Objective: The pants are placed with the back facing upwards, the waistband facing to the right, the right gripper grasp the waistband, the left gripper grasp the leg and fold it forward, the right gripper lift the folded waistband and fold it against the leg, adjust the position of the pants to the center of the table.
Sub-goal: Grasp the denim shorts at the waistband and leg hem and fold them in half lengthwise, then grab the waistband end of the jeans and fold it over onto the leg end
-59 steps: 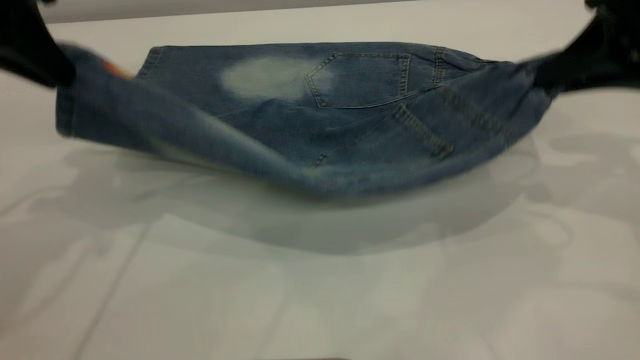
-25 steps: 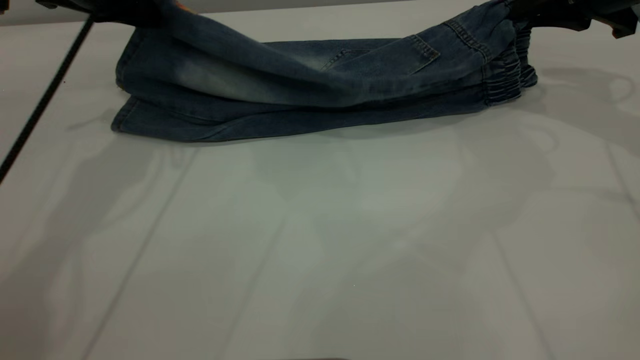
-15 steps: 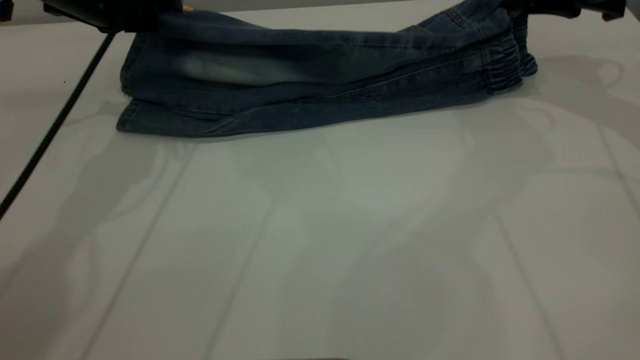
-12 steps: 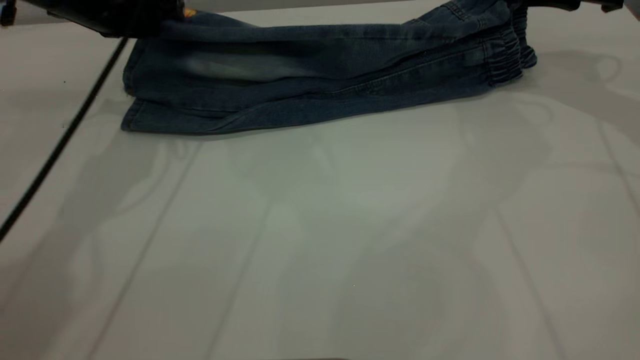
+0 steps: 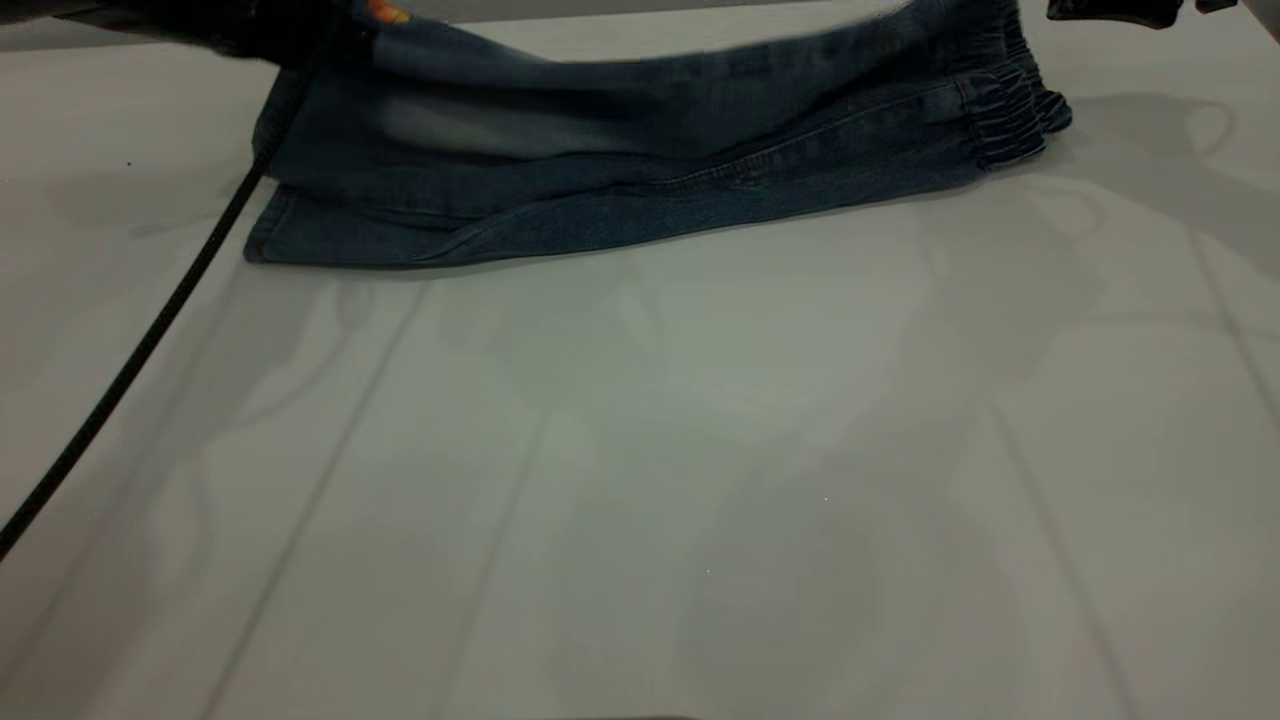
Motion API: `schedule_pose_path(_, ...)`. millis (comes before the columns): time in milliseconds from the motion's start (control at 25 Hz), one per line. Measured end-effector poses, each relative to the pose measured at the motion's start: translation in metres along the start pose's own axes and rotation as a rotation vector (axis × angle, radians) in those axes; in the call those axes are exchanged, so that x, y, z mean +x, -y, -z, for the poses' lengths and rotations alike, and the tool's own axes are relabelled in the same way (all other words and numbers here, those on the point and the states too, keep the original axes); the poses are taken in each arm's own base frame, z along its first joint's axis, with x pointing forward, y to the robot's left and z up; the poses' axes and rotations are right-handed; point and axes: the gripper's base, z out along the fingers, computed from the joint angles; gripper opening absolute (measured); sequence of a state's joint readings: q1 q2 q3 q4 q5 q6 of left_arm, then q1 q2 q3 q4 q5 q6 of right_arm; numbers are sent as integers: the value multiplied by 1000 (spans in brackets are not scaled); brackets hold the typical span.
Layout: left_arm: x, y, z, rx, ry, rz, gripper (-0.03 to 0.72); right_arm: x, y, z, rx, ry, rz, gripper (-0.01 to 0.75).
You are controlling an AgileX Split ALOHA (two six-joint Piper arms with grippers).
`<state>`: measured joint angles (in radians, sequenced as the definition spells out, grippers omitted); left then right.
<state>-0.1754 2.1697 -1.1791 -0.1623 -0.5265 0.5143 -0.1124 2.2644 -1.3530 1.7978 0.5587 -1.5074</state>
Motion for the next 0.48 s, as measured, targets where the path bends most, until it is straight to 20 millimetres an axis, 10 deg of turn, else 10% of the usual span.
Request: schedule_pose_path(480, -31, -9, 29, 52, -165, 164, 379, 7, -4, 0, -42, -77, -44, 594)
